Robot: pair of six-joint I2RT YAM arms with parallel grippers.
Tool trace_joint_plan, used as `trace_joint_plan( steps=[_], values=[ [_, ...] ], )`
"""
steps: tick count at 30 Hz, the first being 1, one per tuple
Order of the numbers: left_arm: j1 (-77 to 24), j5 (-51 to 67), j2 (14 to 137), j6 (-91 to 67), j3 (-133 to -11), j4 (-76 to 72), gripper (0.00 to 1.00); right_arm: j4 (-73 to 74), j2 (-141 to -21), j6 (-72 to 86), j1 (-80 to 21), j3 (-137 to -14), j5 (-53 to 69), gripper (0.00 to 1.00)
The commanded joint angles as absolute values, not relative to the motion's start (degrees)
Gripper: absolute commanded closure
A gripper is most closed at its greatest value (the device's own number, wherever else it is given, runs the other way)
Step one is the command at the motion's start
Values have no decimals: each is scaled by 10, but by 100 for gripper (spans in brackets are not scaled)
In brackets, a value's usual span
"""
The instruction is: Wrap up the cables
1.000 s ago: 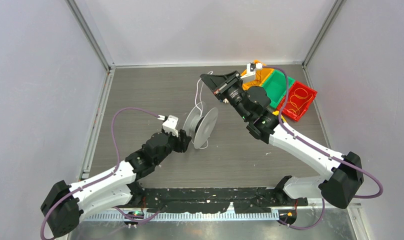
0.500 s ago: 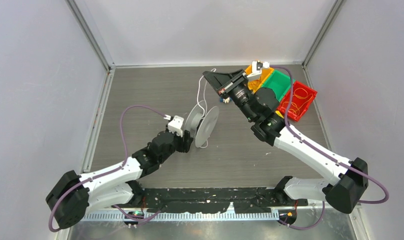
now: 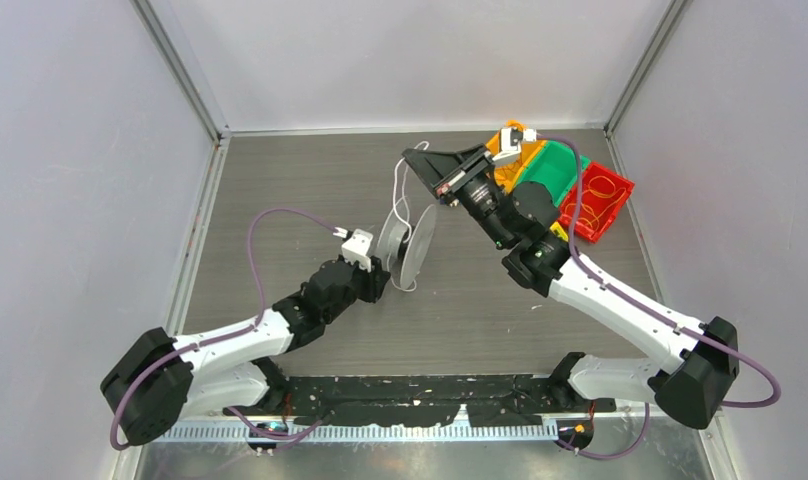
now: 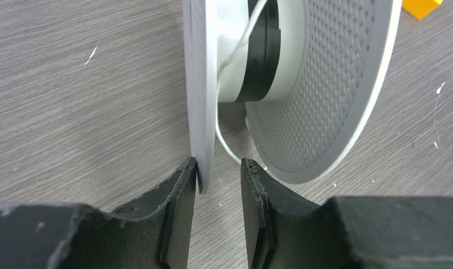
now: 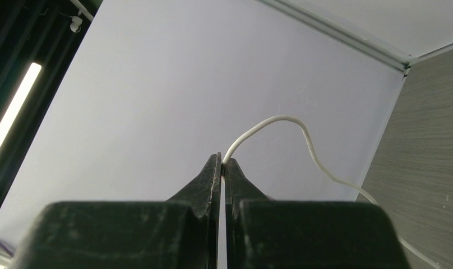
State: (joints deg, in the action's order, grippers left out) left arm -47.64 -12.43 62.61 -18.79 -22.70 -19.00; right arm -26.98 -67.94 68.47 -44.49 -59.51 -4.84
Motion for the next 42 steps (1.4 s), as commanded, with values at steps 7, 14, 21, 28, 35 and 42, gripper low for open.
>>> trace_joint_plan(
  steps=[7,14,21,28,35,42],
  values=[
    [-484,-117,598,-213,-233,-228,59,-275,-650,604,-560,-635,-97,95],
    [-487,-134,599,-207,-228,-229,57,-263,-655,563,-562,-662,-126,95],
    [-487,-190,646,-179,-253,-276,35,-232,-638,500,-539,-681,-153,95],
    [-464,-185,760,-140,-360,-280,34,-229,-607,505,-494,-640,-136,95],
    [-435,-156,891,-119,-483,-268,47,-218,-565,480,-464,-613,-125,95],
    [-425,-138,929,-104,-507,-276,79,-216,-537,458,-445,-599,-127,95]
  ],
)
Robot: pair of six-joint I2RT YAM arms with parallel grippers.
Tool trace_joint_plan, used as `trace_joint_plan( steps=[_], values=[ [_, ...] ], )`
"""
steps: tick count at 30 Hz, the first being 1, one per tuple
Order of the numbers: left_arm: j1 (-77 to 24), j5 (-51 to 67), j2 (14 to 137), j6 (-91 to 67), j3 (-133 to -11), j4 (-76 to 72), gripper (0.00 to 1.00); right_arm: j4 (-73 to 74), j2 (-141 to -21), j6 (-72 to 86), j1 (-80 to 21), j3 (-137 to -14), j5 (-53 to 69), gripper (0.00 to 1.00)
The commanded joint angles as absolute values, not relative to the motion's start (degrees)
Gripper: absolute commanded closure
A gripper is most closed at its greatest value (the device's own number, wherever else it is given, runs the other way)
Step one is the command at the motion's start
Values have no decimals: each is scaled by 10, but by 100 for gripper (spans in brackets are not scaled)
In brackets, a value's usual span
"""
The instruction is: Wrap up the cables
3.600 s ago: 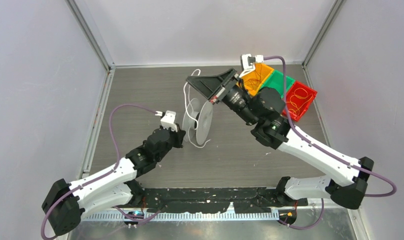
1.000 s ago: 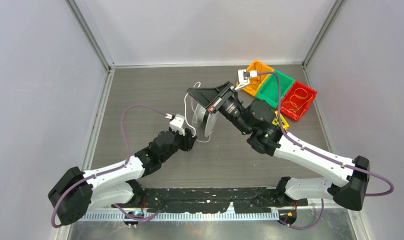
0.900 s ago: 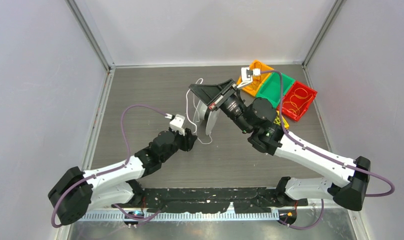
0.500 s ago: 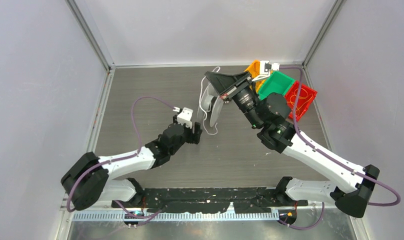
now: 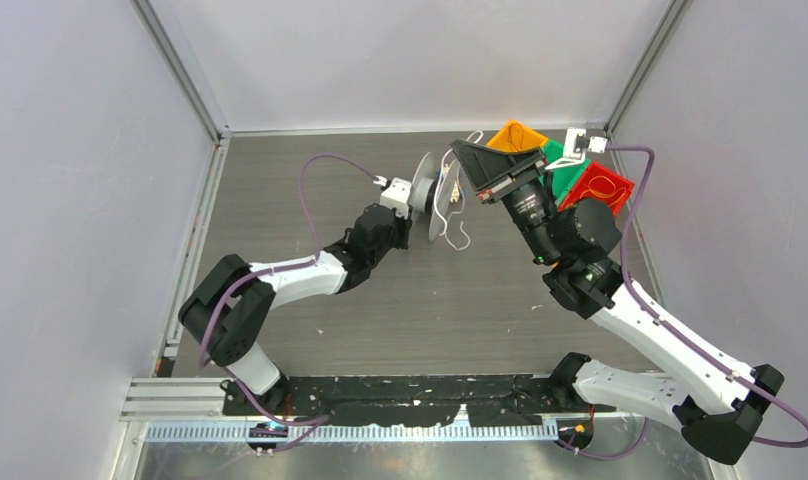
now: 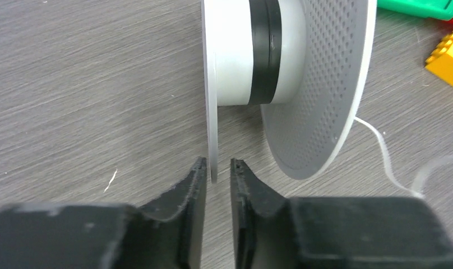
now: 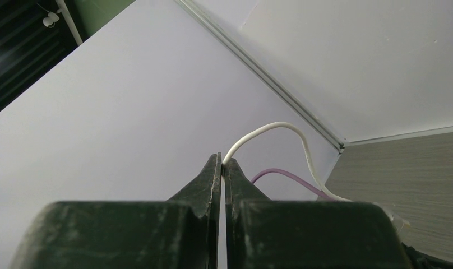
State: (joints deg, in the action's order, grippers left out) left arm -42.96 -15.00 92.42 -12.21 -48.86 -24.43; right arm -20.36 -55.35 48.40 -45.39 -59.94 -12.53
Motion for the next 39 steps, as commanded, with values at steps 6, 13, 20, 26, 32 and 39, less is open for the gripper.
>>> trace_joint_plan(
  steps=[6,13,20,26,32,39],
  values=[
    [-425,-137,943,-89,-522,-274,96,-221,-541,460,-439,-598,-120,95],
    [-427,-101,907,-118,-491,-274,100,-211,-545,476,-439,-600,-110,94],
    [-436,-87,791,-168,-400,-250,100,-246,-562,543,-449,-602,-11,95],
    [-453,-96,734,-192,-337,-232,100,-263,-581,565,-476,-624,3,94],
    [-455,-100,700,-196,-309,-229,99,-231,-579,546,-478,-641,8,94],
    [-462,-111,696,-193,-313,-220,97,-197,-546,520,-478,-621,-32,94]
  ],
)
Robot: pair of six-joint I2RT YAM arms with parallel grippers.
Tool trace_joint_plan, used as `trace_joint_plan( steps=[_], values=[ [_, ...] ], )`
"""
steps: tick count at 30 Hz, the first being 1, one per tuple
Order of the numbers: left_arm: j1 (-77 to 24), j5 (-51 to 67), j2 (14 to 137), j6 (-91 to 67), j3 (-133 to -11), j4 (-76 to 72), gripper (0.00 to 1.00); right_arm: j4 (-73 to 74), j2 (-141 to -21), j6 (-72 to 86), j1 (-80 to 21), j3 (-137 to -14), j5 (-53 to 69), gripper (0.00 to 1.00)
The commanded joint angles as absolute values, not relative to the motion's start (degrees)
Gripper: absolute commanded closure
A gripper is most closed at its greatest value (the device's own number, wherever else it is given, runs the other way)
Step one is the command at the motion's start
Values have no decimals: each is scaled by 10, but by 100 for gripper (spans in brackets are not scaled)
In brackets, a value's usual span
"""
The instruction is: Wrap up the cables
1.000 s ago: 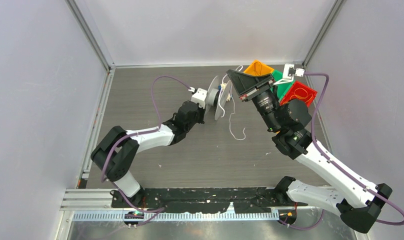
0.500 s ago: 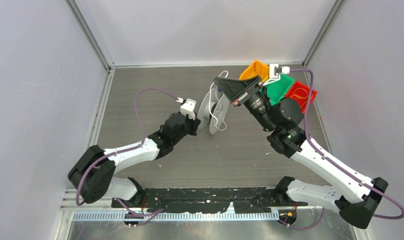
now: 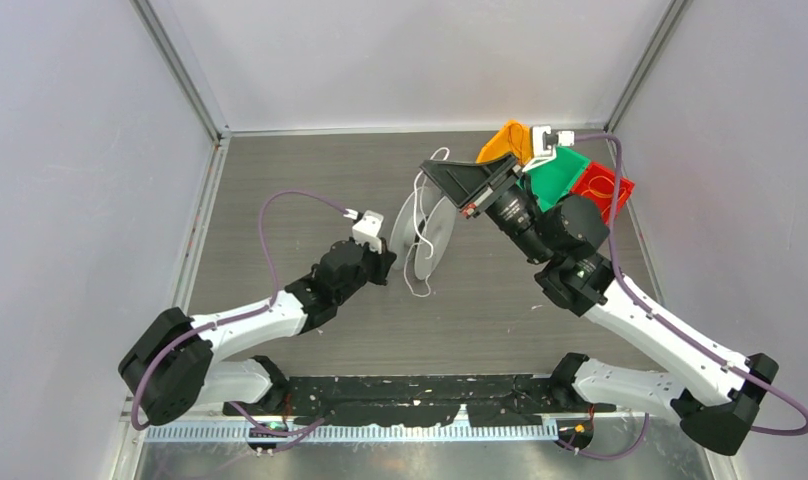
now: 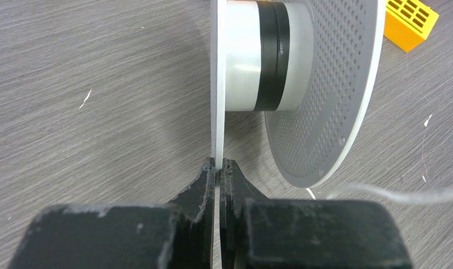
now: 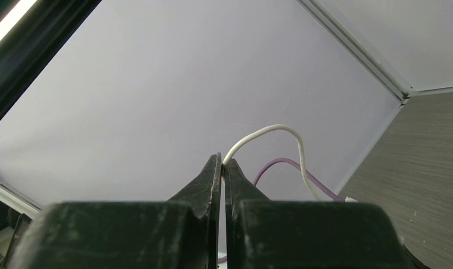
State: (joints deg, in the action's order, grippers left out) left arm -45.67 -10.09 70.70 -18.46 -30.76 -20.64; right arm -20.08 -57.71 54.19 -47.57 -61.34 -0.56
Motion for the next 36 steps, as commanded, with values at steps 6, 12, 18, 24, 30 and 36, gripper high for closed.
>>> trace_joint_plan(
  steps=[6,12,18,24,30,36],
  values=[
    [-477,-128,707,-193,-323,-208,96,-196,-516,508,-478,-593,-35,95],
    [-488,-145,711,-194,-327,-206,91,-196,-495,516,-478,-577,-30,95],
    [-493,-155,713,-191,-336,-195,86,-202,-474,520,-478,-564,-34,94],
    [-496,-160,710,-195,-339,-189,81,-211,-448,519,-478,-551,-49,94],
    [-498,-165,705,-196,-338,-188,74,-192,-440,505,-478,-571,-52,94],
    [-499,-185,686,-199,-332,-186,68,-169,-441,487,-479,-595,-54,95]
  ],
)
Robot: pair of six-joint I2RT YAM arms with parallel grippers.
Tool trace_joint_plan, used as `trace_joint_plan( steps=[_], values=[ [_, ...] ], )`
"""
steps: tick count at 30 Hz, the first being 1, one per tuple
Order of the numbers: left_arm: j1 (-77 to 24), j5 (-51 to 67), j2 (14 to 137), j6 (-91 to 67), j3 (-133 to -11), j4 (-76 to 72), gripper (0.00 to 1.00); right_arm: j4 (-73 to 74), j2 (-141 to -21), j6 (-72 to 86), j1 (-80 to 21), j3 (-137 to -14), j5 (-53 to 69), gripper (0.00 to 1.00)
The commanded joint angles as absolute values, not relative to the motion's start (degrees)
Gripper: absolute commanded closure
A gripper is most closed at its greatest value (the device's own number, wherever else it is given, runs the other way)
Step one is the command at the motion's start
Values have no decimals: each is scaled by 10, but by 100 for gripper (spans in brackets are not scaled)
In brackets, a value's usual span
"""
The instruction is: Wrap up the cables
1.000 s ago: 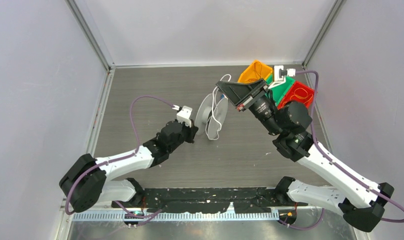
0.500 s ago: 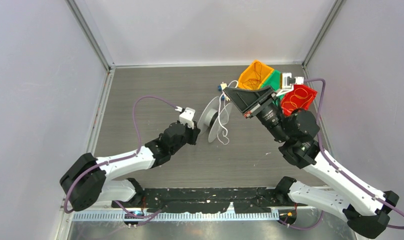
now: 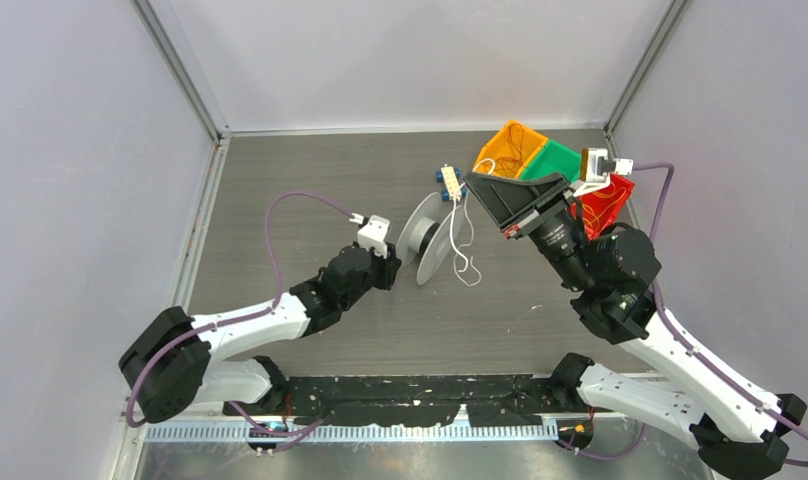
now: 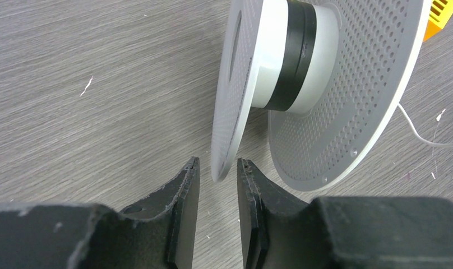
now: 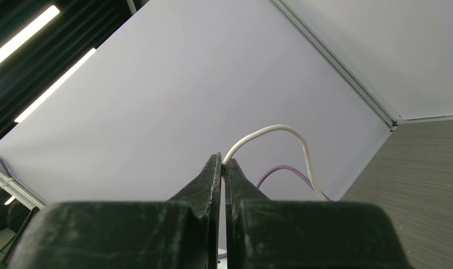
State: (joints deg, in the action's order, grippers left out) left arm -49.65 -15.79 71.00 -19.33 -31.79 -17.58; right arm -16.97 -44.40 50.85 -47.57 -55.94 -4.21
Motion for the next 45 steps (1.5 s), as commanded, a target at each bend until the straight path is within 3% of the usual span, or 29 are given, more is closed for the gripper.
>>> trace_joint_plan(
  steps=[1,9,15,22,36,45],
  values=[
    [-499,-189,681,-198,-330,-185,68,-163,-442,485,-478,-600,-53,95],
    [-499,-235,552,-157,-321,-134,59,-104,-450,460,-478,-662,-52,95],
    [-499,-31,444,-72,-390,-59,52,-110,-467,473,-478,-716,-18,94],
    [-517,121,497,-59,-482,-8,44,-146,-490,514,-478,-739,-8,95],
    [-680,-81,649,-98,-477,-210,37,-209,-490,566,-478,-711,-94,94],
    [-694,-238,776,-107,-525,-260,35,-215,-476,577,-478,-701,-99,95]
  ],
)
